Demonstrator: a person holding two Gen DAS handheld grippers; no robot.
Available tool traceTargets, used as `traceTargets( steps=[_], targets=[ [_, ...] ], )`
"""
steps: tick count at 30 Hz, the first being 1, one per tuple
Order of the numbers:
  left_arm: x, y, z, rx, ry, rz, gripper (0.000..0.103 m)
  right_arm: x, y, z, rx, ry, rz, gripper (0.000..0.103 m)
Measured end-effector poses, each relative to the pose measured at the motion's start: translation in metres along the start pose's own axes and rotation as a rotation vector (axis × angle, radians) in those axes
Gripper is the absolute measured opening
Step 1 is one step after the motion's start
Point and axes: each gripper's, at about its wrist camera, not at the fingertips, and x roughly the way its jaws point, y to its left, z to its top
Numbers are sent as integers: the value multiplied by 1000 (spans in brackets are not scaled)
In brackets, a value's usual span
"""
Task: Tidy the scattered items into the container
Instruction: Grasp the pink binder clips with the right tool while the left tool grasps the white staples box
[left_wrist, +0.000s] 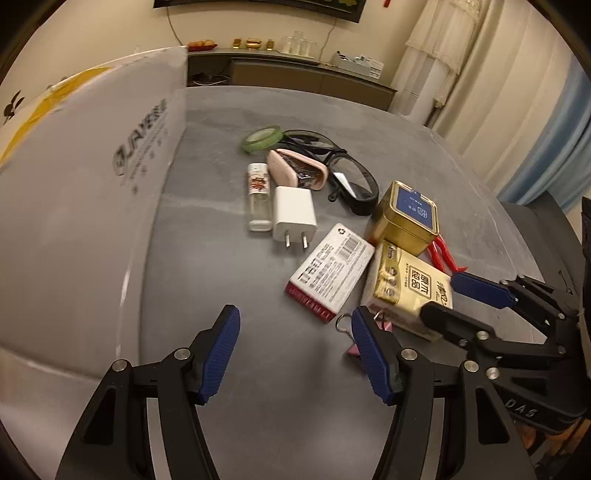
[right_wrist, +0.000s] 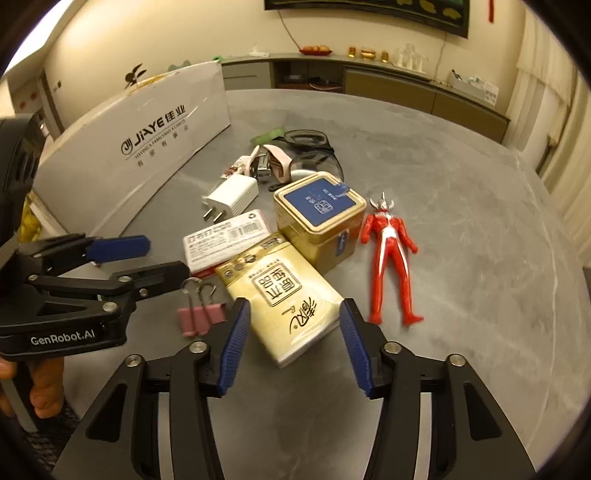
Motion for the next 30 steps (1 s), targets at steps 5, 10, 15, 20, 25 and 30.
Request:
traceTargets(
  steps=[5, 10, 15, 20, 25, 30],
  targets=[
    [18, -10, 5, 88, -9, 83, 66, 7, -23, 5, 119, 48, 51, 57],
    [16, -6, 5, 51, -16, 112, 65, 0, -39, 5, 180, 51, 19, 57],
    [-16, 2, -6, -6, -64, 70, 66, -23, -35, 3, 207, -2, 187, 57],
    [-26, 21, -11, -98, -61, -5, 65, -9, 2, -4, 138, 26, 254, 57],
    [-21, 17, -4, -66, -61, -60, 65, 9, 34, -6, 42, 32, 173, 57],
    [0, -8, 7, 120, -38, -5, 65, 15, 38, -10, 11, -24, 86, 56]
  ],
)
